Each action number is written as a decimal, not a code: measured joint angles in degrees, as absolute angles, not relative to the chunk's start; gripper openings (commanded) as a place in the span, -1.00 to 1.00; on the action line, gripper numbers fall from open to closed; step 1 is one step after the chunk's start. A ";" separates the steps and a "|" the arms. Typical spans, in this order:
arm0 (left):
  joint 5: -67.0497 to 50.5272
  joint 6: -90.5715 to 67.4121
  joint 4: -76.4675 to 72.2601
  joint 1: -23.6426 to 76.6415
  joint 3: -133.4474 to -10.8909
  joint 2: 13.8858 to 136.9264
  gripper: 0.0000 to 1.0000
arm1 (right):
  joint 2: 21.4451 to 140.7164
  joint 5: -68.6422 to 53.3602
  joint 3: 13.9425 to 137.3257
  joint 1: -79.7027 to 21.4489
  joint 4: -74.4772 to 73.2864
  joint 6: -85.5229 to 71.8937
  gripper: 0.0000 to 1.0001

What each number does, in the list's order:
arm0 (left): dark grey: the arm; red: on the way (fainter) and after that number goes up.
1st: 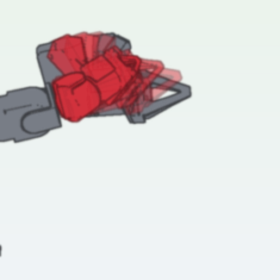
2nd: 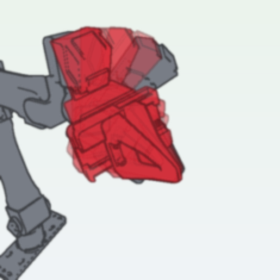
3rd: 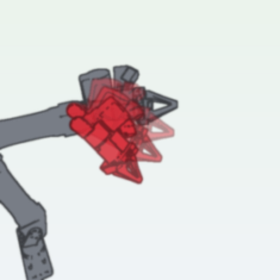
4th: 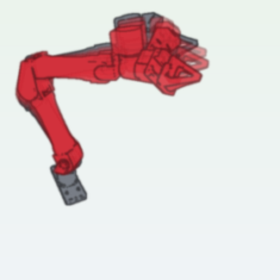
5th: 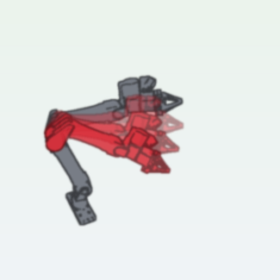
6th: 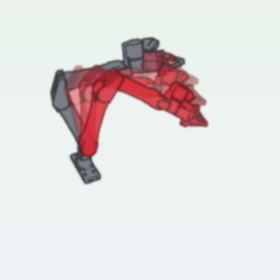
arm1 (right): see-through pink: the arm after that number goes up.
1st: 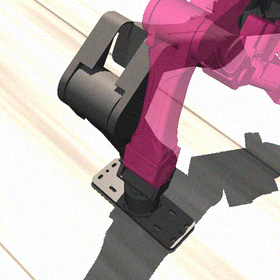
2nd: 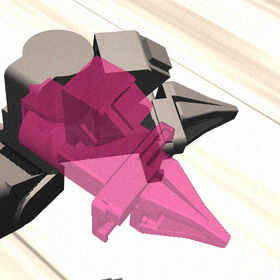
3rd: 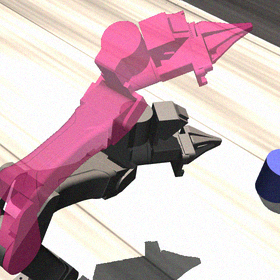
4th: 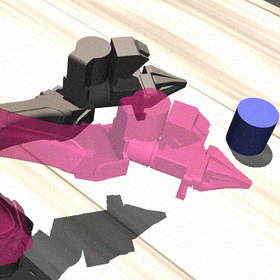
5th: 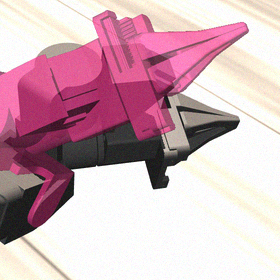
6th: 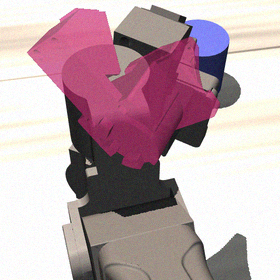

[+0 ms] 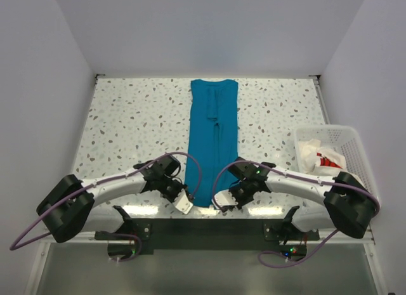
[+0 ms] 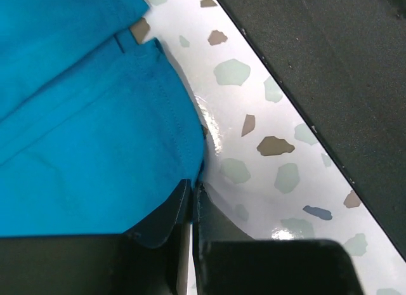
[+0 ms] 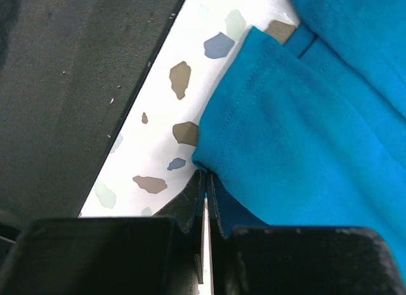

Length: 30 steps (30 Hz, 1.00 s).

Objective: Fold and stack the t-shirts
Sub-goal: Fold the tshirt

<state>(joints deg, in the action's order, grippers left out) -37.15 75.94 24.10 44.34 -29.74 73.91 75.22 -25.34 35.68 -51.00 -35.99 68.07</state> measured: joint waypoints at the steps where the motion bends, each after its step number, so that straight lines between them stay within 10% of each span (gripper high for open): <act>1: -37.19 75.61 24.25 44.34 -29.78 73.23 -0.94 | 75.13 -25.26 35.81 -51.00 -35.97 67.02 -1.00; 30: -46.94 66.59 16.40 20.32 -63.37 98.43 -1.00 | 97.54 -29.08 69.80 -26.52 -32.93 57.98 -1.00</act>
